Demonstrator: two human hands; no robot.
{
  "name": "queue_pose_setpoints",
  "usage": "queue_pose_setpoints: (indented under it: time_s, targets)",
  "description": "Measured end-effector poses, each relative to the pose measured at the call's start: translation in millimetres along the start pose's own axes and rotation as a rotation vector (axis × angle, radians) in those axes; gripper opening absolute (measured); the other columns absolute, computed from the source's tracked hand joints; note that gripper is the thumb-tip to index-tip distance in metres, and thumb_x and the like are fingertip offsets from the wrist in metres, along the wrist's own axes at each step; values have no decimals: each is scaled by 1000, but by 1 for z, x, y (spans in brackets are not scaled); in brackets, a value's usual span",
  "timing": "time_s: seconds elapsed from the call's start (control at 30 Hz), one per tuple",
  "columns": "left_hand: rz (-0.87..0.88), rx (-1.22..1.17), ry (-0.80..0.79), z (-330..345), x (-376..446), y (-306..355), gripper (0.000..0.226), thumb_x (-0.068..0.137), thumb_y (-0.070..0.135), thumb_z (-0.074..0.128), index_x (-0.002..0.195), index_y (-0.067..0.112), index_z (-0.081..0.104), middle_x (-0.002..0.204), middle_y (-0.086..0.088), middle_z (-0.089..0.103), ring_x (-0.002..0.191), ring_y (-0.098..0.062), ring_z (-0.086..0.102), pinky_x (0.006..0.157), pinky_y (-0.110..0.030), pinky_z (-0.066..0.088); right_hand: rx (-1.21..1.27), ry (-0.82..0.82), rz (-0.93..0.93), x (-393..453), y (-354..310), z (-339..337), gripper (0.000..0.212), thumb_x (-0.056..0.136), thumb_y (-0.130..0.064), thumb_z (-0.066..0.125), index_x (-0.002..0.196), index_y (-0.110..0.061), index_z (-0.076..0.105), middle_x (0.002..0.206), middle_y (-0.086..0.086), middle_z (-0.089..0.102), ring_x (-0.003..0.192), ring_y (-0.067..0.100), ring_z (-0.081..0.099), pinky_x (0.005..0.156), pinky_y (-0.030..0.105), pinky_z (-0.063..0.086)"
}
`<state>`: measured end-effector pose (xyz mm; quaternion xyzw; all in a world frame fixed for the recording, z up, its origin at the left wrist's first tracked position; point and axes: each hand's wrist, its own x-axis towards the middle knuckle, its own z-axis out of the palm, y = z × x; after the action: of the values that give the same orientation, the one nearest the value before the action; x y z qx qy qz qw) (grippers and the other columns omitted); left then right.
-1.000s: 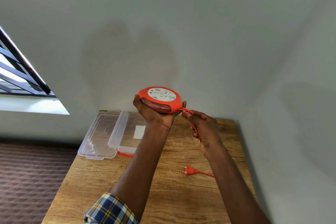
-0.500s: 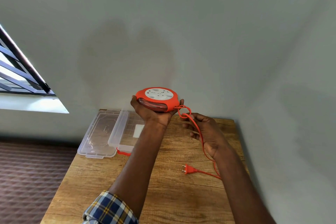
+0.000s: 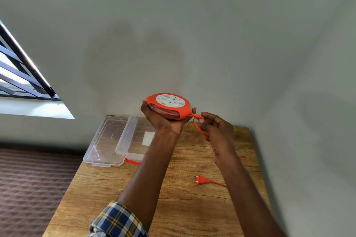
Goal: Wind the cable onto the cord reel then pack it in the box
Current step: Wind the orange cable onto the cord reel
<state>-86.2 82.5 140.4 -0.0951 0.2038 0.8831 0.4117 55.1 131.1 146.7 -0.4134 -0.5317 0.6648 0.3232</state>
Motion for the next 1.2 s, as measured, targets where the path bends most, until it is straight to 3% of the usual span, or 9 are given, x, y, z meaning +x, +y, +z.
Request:
queue_pose_setpoints:
  time_s: [0.23, 0.37, 0.47, 0.57, 0.77, 0.93, 1.0, 1.07, 1.2]
  targets:
    - [-14, 7, 8, 2, -1, -4, 86, 90, 81, 36, 145, 19, 56, 143, -26, 59, 128, -55, 54, 91, -78, 47, -132, -42, -122, 2, 3, -3, 30, 99, -5, 60, 119, -26, 66, 89, -5, 79, 67, 9, 70, 50, 23, 48]
    - [-31, -34, 9, 2, 0, 2, 86, 88, 81, 37, 144, 18, 57, 142, -26, 58, 129, -55, 52, 92, -76, 48, -205, -262, 65, 3, -4, -19, 26, 104, -46, 51, 117, -27, 62, 91, -1, 78, 45, 11, 48, 42, 20, 29]
    - [-15, -53, 20, -3, 4, 12, 87, 87, 81, 38, 145, 19, 57, 144, -26, 58, 131, -55, 52, 97, -78, 44, -460, -447, -12, 6, -8, -35, 40, 96, -58, 58, 102, -22, 73, 64, 1, 68, 45, 9, 39, 42, 20, 25]
    - [-8, -71, 46, -11, 8, 19, 86, 87, 81, 40, 145, 18, 55, 144, -27, 57, 129, -56, 53, 87, -85, 45, -148, -321, -30, 18, -12, -47, 34, 89, -46, 67, 93, -14, 78, 49, -4, 42, 42, 7, 28, 40, 18, 20]
    - [1, -61, 43, -14, 9, 27, 86, 88, 81, 40, 145, 19, 54, 145, -27, 56, 130, -55, 52, 90, -84, 45, 354, -349, 58, 33, -8, -60, 52, 98, -44, 59, 128, -2, 65, 63, -7, 23, 47, 3, 18, 41, 21, 16]
    - [7, -38, 49, -13, 8, 32, 84, 88, 79, 39, 143, 18, 56, 144, -27, 56, 130, -56, 52, 98, -80, 43, -986, 68, -216, 46, 23, -70, 32, 91, -51, 66, 86, -22, 78, 72, -4, 72, 75, 17, 69, 64, 28, 47]
    - [4, -36, 43, -14, 9, 33, 84, 88, 79, 40, 143, 18, 56, 144, -27, 57, 130, -55, 52, 98, -80, 43, -1145, 50, -207, 51, 31, -76, 27, 90, -47, 66, 83, -23, 77, 84, 0, 77, 88, 24, 71, 68, 30, 48]
    - [3, -46, 35, -15, 9, 35, 85, 87, 79, 41, 144, 18, 56, 145, -27, 57, 130, -55, 53, 95, -81, 45, -1050, 9, -140, 51, 33, -76, 14, 90, -30, 69, 82, -22, 78, 79, -4, 77, 84, 15, 72, 64, 23, 44]
    - [0, -57, 19, -12, 8, 32, 85, 88, 80, 40, 144, 18, 55, 145, -27, 56, 131, -55, 52, 100, -81, 42, -305, -24, 200, 42, 24, -64, 19, 88, 2, 70, 98, -14, 74, 76, 1, 77, 63, 6, 66, 53, 17, 43]
